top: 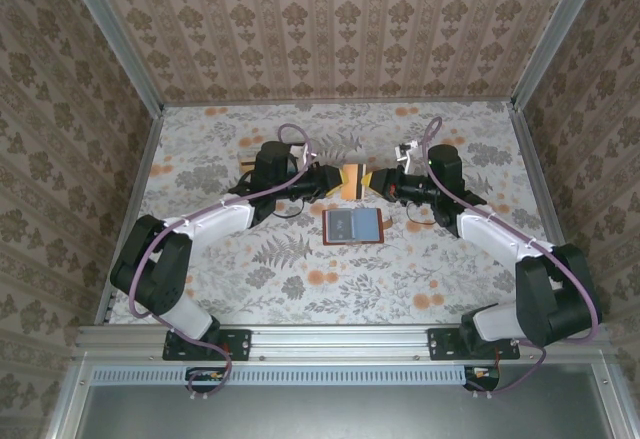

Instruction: Take the credit cards out of the card holder

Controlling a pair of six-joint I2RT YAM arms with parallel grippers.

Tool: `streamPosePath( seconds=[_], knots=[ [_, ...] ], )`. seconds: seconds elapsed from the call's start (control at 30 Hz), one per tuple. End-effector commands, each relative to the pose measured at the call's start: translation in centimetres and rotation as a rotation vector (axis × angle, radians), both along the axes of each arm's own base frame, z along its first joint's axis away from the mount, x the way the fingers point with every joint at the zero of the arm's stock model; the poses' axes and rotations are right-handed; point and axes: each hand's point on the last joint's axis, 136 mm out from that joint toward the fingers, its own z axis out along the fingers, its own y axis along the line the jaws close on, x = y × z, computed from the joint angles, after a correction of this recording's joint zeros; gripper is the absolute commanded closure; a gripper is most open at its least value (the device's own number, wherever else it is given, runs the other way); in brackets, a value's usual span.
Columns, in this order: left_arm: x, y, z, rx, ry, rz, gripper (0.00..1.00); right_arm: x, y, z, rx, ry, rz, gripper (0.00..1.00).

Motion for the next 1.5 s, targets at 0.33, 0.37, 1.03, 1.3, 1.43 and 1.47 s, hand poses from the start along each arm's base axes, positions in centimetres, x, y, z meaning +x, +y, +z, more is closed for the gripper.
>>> streamPosePath(
  seconds=[0.33, 0.37, 1.03, 1.3, 1.43, 1.47],
  knots=[
    [-1.3, 0.9, 2.1, 0.025, -0.097, -0.044, 1.00, 0.3, -0.2, -1.5, -0.081, 0.014, 0.008, 0.21],
    [-1.3, 1.4, 1.8, 0.052, -0.100, -0.040, 1.00, 0.2, -0.4, -2.0, -0.102, 0.025, -0.001, 0.09],
    [1.7, 16.2, -0.1, 1.084, -0.963, -0.205, 1.00, -2.0, -2.5, -0.3, -0.213, -0.070, -0.045, 0.00],
    [2.5, 19.3, -0.9, 1.208, -1.153, -0.429, 1.00, -2.4, -2.8, 0.0, -0.216, -0.090, -0.058, 0.00],
    [3.4, 20.2, -1.3, 1.291, -1.279, -0.521, 1.00, -2.7, -2.9, -0.1, -0.217, -0.090, -0.061, 0.00],
    [3.6, 20.3, -1.5, 1.307, -1.310, -0.548, 1.00, -2.6, -2.9, 0.0, -0.217, -0.092, -0.063, 0.00]
  ],
)
